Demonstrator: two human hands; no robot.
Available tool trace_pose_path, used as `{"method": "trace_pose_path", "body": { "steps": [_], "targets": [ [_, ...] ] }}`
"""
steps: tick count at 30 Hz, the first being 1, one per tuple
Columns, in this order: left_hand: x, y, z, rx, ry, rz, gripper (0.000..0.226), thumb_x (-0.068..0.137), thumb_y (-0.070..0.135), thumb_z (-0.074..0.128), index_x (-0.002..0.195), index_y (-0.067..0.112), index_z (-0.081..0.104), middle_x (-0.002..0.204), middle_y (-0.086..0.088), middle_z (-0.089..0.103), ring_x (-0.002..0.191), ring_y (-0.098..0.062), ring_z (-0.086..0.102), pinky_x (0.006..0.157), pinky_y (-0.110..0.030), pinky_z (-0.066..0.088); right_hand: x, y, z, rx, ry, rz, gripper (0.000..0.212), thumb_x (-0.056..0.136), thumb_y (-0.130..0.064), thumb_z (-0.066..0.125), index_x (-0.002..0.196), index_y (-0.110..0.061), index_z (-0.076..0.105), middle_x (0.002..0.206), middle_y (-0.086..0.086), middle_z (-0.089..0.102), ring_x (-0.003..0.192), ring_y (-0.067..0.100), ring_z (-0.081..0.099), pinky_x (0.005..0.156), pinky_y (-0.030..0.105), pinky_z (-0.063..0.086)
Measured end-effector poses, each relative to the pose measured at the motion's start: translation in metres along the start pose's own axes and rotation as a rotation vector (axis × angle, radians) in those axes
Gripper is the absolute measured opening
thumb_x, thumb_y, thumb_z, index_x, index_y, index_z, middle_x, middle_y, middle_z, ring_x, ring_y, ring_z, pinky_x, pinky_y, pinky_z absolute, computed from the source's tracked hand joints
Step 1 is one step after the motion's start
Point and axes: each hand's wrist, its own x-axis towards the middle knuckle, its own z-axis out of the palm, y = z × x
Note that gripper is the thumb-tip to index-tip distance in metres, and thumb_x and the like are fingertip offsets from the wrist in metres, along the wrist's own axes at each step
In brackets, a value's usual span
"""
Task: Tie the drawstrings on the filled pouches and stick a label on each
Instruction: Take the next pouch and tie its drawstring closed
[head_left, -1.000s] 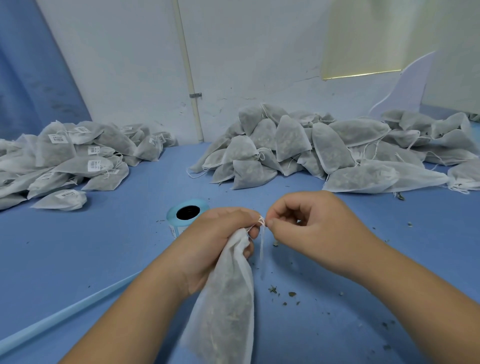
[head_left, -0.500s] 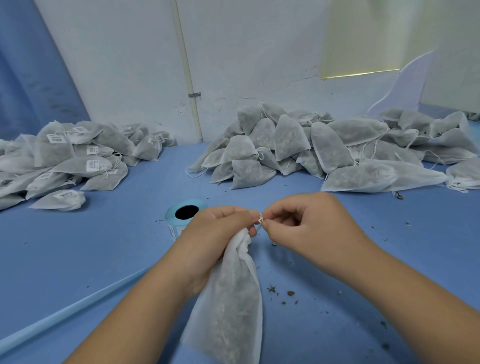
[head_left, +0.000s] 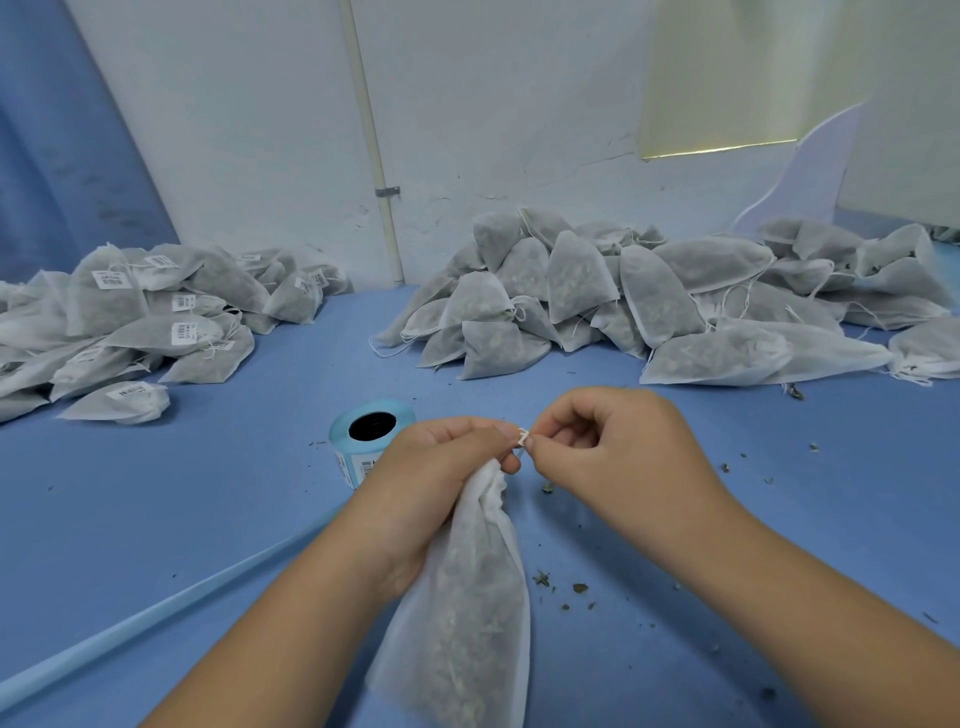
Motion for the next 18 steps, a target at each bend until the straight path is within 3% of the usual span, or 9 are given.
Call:
{"method": "trace_pose_path", "body": {
  "steps": [12,18],
  "targets": [
    [-0.0009,0.0008,0.0012,0.007,-0.003,-0.003,0.024,0.086,0.019,0.068,0.062,0.015,0.07,0.051,0.002,0.056,0.048,-0.012,0.048,0.042,-0.019,0.04,-0.0008,-0.0021,-0.0013,0.008,-0.008,-0.017,0.013,0.071,-0.016,0.072,0.059,-0.02,0.067,0.046,-0.011,0.052,0.043,0.002,0.043,0.044,0.013,0.037],
    [0.0008,0.0008,-0.0052,0.095,-0.049,0.0,0.023,0.079,0.033,0.073,0.063,0.016,0.071,0.053,0.003,0.057,0.049,-0.011,0.049,0.045,-0.019,0.04,0.0019,0.0009,-0.0039,-0.015,-0.059,0.021,0.017,0.073,-0.013,0.069,0.059,-0.022,0.068,0.046,-0.015,0.054,0.043,-0.001,0.046,0.045,0.01,0.036]
  ]
}}
